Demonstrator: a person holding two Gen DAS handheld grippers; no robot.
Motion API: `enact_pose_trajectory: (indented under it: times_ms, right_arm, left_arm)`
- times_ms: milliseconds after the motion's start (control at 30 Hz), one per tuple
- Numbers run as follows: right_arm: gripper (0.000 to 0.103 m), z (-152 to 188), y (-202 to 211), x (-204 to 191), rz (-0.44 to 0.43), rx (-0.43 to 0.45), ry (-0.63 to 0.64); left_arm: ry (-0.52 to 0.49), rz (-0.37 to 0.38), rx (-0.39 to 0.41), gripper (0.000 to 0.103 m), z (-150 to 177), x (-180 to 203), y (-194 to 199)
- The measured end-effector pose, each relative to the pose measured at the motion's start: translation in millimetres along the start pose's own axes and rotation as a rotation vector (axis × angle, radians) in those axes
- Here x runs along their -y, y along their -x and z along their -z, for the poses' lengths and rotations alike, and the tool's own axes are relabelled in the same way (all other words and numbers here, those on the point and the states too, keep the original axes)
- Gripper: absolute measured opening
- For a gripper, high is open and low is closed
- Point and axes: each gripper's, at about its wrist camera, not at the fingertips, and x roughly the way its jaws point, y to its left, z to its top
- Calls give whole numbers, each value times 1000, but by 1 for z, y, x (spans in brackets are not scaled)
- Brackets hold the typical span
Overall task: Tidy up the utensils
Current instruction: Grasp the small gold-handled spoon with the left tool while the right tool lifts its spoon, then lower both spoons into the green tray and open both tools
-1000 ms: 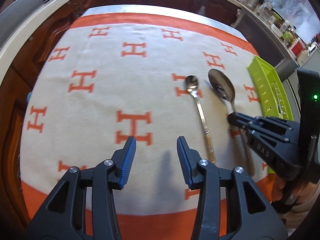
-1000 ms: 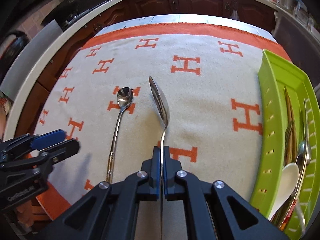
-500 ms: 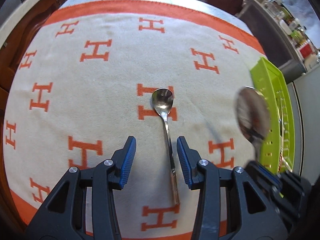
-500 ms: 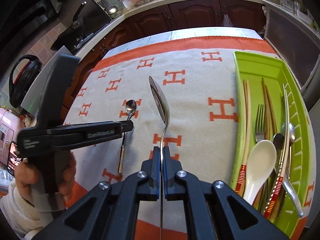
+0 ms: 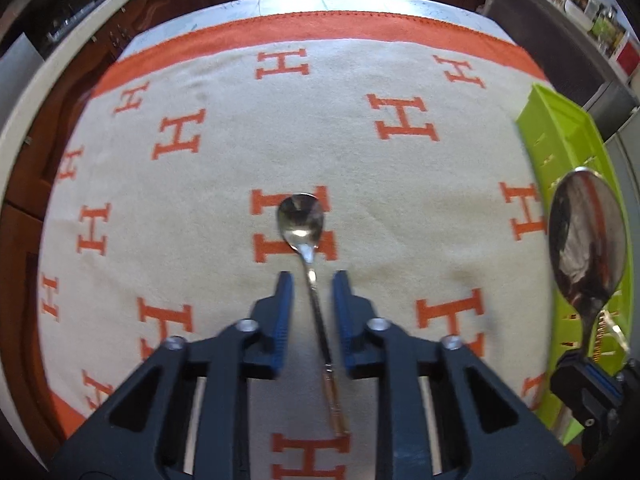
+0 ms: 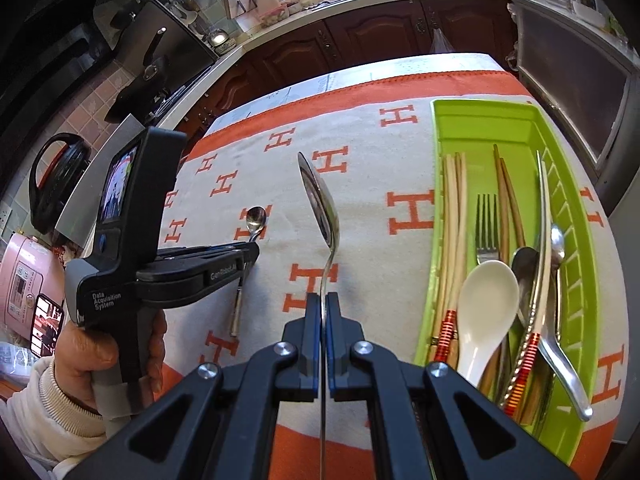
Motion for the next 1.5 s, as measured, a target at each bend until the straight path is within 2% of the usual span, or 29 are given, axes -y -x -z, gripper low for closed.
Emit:
enact_pose_trajectory:
  times_ms: [33, 100, 200, 500, 867, 1000, 1233, 1367, 1500]
  right_arm:
    - [2, 1, 2, 2, -2, 3, -5]
    - [2, 1, 5, 5, -7, 13, -16]
    - [2, 1, 9, 8, -10, 25, -23]
    - [2, 4, 26, 10, -22, 66, -28]
    - [2, 3, 49, 23, -14, 120, -72]
    - [2, 2, 64, 45, 30, 144, -130]
    - [2, 1, 72, 84, 159, 138, -198]
    - [2, 4, 75, 100, 174, 140, -232]
    - [2, 7, 77, 108, 169, 139, -247]
  left_arm:
    - [-1, -1, 1, 4, 2, 1, 0]
    - [-6, 8, 8, 2, 4, 3, 1]
    - [10, 43, 7, 2, 9, 0, 3]
    - [108, 260, -26, 1, 31, -25, 24]
    - [129, 358, 25, 1, 40, -39, 78]
    - [83, 398, 39, 1, 36, -18, 100]
    - [-57, 459, 53, 1, 20, 61, 123]
    - [-131, 468, 49, 1, 15, 109, 123]
    - [-161, 457, 31, 1, 11, 141, 113]
